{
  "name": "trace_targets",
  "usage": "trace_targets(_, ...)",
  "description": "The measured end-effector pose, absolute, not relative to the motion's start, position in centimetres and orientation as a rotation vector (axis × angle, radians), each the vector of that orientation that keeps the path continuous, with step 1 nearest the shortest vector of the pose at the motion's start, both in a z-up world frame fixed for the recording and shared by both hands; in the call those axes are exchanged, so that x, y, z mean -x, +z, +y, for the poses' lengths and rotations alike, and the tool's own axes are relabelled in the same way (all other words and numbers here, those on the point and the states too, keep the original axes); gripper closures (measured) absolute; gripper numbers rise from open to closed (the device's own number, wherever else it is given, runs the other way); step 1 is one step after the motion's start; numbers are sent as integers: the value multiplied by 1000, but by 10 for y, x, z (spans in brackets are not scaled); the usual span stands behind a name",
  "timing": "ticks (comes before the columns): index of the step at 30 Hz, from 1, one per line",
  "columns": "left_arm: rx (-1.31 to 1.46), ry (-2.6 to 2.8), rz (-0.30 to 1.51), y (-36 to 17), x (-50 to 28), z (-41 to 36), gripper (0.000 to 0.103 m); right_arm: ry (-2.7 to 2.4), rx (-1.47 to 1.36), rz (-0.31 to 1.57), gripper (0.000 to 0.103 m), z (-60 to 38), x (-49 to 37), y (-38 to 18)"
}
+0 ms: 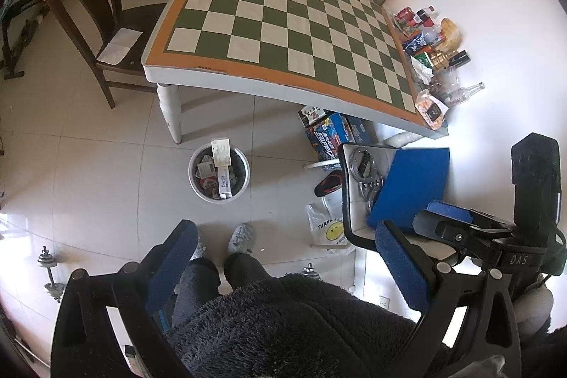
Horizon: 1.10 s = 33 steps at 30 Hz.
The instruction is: Collect trash
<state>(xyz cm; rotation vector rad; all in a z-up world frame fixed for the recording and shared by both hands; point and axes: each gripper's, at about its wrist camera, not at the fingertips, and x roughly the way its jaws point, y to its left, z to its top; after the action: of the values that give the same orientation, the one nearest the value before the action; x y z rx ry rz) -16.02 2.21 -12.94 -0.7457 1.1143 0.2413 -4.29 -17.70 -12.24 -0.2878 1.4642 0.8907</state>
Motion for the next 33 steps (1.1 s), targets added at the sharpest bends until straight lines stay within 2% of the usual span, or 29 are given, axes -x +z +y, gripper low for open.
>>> trace_targets(33, 747, 240, 1114, -130, 161, 24, 1, 903, 288, 1476, 0, -190, 52, -123)
